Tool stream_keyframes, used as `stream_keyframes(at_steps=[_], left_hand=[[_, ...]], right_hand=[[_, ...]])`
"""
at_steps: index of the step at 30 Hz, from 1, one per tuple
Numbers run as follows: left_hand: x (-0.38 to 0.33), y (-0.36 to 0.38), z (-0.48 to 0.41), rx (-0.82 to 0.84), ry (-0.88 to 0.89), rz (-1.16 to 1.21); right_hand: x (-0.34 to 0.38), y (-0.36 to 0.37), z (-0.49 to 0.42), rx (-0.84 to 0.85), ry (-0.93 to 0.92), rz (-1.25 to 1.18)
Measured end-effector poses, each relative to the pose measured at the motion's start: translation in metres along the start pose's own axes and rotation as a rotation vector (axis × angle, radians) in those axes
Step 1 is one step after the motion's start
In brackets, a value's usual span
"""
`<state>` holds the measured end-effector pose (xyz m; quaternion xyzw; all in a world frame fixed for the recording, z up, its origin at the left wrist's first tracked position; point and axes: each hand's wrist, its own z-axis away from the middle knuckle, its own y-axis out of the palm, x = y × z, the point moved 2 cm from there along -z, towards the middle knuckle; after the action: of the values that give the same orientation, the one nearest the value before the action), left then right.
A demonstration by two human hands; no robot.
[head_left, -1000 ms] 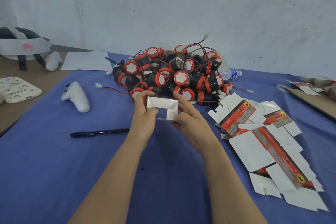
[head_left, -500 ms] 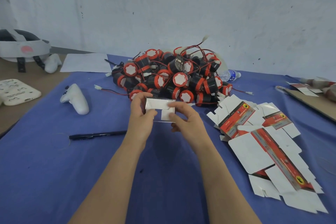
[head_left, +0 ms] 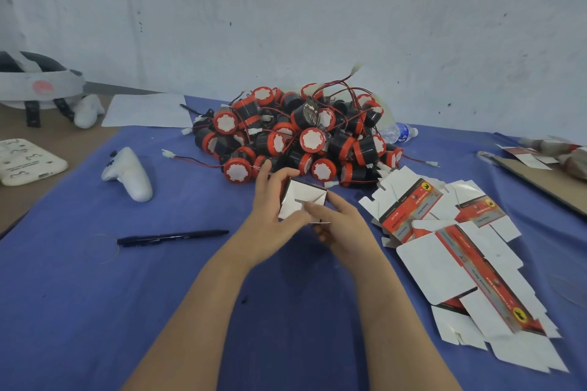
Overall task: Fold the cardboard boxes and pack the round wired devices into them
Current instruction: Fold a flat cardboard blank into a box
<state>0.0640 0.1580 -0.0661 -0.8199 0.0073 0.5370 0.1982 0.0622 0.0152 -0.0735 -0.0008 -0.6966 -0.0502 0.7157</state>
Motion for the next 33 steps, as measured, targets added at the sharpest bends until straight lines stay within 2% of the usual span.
stream_keyframes(at_steps=[3,5,9,12,16,22,33], left_hand=[[-0.001,0.000,0.001,0.046,0.015,-0.038],[-0.002,0.001,0.001,-0.012,0.058,-0.076],[0.000,-0.004,-0.004,-0.405,0.136,-0.144],[0.003,-0.009,-0.006,-0.542,0.163,-0.117],[0.005,0.003,-0.007,-0.441,0.103,-0.057],[0.007,0.005,-0.007,-0.432,0.000,-0.034],[0.004,0.007,-0.005,-0.402,0.024,-0.013]], right_hand=[[0.000,-0.003,-0.001,0.016,0.025,-0.076],[-0.001,-0.003,-0.001,0.019,0.034,-0.098],[-0.001,0.008,-0.002,0.053,0.037,-0.211],[-0.001,0.020,-0.002,0.118,-0.006,-0.243],[-0.005,0.028,-0.002,0.097,-0.099,-0.144],[-0.012,0.034,-0.002,-0.027,-0.138,-0.060],[-0.012,0.034,-0.003,-0.085,-0.119,-0.092]])
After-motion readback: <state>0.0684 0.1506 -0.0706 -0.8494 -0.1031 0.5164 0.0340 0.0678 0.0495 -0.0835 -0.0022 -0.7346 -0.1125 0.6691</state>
